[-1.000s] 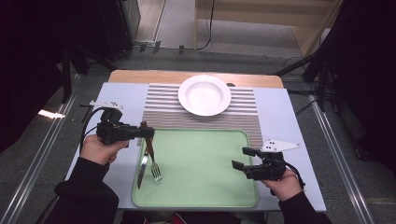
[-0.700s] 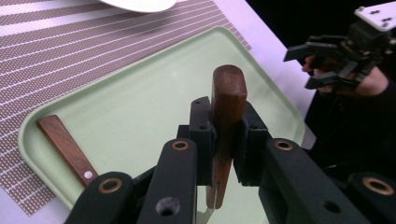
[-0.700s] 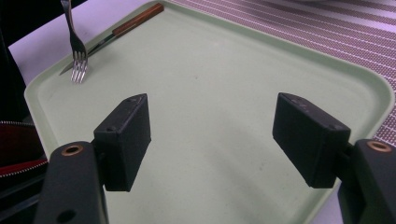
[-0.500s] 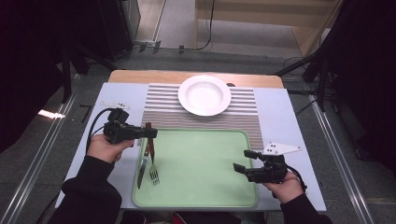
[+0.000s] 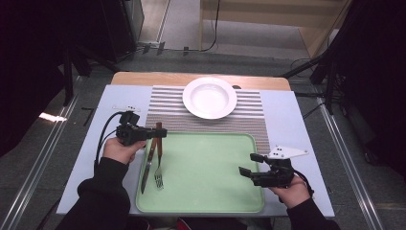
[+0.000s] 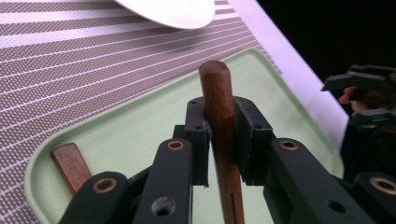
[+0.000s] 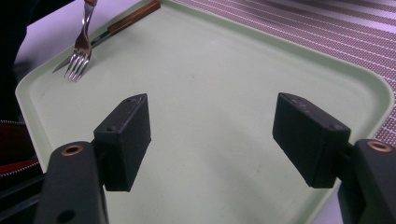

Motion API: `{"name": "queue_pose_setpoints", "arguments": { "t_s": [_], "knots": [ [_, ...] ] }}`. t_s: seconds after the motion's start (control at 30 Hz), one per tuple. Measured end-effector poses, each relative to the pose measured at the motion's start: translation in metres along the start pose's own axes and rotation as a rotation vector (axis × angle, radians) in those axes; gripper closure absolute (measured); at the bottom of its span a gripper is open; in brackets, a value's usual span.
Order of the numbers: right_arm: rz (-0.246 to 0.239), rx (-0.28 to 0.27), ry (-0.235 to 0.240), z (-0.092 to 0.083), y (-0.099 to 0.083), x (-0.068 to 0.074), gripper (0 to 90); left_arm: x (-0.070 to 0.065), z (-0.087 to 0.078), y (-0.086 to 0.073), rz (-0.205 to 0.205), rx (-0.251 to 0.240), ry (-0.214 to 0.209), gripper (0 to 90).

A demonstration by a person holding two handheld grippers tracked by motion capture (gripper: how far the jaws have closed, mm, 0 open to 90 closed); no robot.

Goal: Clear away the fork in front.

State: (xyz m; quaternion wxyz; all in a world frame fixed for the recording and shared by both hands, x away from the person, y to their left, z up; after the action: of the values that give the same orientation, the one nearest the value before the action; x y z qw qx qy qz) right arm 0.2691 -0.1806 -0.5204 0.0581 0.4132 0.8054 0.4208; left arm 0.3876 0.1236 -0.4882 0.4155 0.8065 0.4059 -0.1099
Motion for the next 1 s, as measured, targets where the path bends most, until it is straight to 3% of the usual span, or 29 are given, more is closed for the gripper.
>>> {"name": "queue_pose_setpoints", "arguments": {
  "t_s": [0.2,0.47,1.0],
  "knots": [
    [0.001,0.000,-0.002,0.001,0.000,0.000,26.8,0.004,0.016,-0.003,0.006,0.026,0.024,74.4],
    [0.002,0.000,-0.006,0.001,0.000,-0.002,26.8,0.013,0.028,-0.011,-0.031,0.040,0.016,73.1],
    [0.019,-0.002,-0.014,0.001,0.000,-0.003,26.8,0.025,0.045,-0.023,0.059,0.094,0.120,65.7]
  ]
}}
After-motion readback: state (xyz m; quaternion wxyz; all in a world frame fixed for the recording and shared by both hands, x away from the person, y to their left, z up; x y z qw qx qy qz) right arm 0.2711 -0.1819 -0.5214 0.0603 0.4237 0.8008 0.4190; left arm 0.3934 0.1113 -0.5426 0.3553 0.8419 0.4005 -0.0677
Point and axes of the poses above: each handheld gripper's, and its own axes: z roughly forward along the jaws, y roughly out of its top, x roughly to its left, the point moved 9 cm from there along z, roughly forward along the jaws, and after that the axes turned 6 degrees about x, right-handed, at the moved point
